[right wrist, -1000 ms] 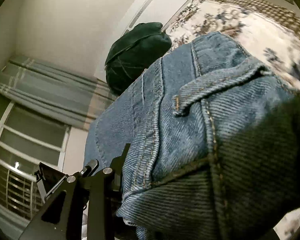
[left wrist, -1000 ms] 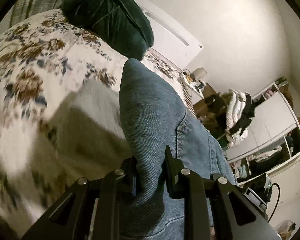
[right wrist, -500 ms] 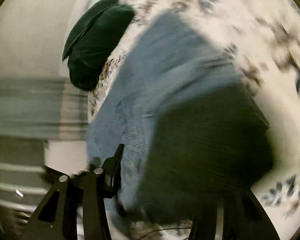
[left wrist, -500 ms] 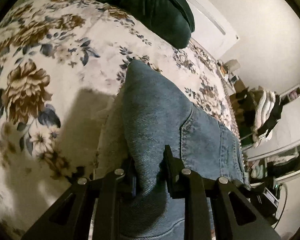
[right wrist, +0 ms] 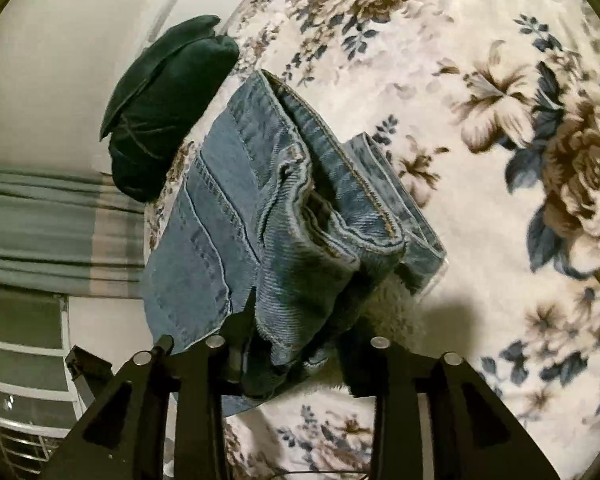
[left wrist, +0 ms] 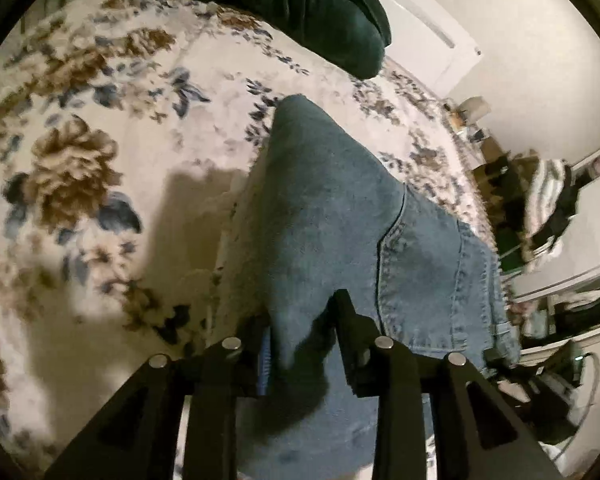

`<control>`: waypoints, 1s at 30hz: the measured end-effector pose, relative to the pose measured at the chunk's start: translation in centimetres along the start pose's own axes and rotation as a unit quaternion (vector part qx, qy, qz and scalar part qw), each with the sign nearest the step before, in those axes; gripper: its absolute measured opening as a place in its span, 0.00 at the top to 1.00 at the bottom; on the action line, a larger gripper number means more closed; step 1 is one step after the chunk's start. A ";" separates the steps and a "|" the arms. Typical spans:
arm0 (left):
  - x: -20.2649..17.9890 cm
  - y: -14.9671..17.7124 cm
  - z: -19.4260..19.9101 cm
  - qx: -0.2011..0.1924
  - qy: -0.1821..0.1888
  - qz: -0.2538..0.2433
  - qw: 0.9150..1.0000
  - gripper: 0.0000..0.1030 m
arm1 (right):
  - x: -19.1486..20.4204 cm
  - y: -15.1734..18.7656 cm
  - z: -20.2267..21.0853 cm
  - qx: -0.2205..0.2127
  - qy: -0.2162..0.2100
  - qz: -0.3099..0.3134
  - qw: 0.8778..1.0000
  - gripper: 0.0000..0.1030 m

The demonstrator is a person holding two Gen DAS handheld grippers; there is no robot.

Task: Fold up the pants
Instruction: 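Lift the folded jeans with both grippers and lay them on the grey sweater stack, then open both grippers and pull them back from the stacked jeans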

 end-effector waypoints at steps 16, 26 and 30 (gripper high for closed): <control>-8.8 3.6 9.8 -0.043 -0.166 -0.137 0.976 0.04 | 5.7 6.5 12.5 -0.119 0.245 0.227 0.935 0.00; -12.7 6.5 15.6 -0.077 -0.174 -0.153 0.970 0.03 | 7.8 11.4 21.0 -0.162 0.254 0.279 0.912 0.00; -14.0 8.4 19.1 -0.096 -0.178 -0.150 0.968 0.03 | 8.5 13.8 24.3 -0.171 0.245 0.294 0.908 0.00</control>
Point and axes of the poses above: each gripper's, at about its wrist camera, not at the fingertips, and z roughly against the way its jaws point, x to its left, y to its underside, the point moved 6 cm from there along -z, roughly the way its jaws point, and after that the axes turned 6 degrees about -z, right-handed, at the moved point
